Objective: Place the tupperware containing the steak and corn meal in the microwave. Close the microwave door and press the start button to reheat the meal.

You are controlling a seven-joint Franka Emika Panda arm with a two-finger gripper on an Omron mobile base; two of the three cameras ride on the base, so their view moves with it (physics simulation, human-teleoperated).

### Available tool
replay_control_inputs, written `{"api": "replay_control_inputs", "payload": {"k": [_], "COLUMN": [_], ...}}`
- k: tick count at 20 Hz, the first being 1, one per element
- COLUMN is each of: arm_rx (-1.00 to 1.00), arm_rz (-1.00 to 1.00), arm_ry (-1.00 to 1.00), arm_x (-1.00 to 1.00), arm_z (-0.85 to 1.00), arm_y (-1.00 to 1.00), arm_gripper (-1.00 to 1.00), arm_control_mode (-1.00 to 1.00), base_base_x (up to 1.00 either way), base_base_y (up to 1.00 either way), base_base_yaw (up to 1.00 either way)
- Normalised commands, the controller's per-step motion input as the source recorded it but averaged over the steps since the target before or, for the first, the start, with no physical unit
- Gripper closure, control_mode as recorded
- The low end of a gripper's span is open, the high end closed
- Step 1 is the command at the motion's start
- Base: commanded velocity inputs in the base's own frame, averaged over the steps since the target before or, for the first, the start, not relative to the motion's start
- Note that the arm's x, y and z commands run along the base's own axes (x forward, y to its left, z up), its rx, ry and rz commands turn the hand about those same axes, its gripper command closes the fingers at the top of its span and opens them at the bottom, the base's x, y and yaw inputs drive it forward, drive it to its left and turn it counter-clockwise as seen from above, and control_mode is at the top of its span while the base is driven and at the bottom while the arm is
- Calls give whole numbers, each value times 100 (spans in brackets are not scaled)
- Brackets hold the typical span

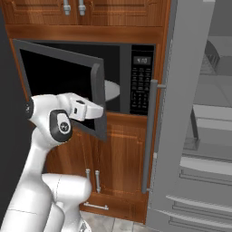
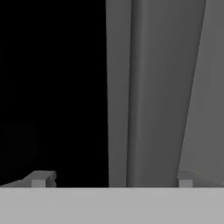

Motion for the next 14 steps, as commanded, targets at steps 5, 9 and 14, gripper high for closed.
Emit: {"api": "replay_control_inputs", "payload": {"k": [5, 9, 14], "arm_rx": [1, 0, 0], "arm_rz": [0, 0, 0], "arm_ry": [11, 12, 10], "arm_x": [60, 69, 55], "arm_z": [0, 0, 0], "arm_y": [-2, 0, 0], "arm_gripper": [-100, -100, -100], "arm_control_mode": [-100, -100, -100], "base_base_x": [0, 0, 0], "base_base_y": [0, 0, 0], "base_base_yaw": [0, 0, 0]}}
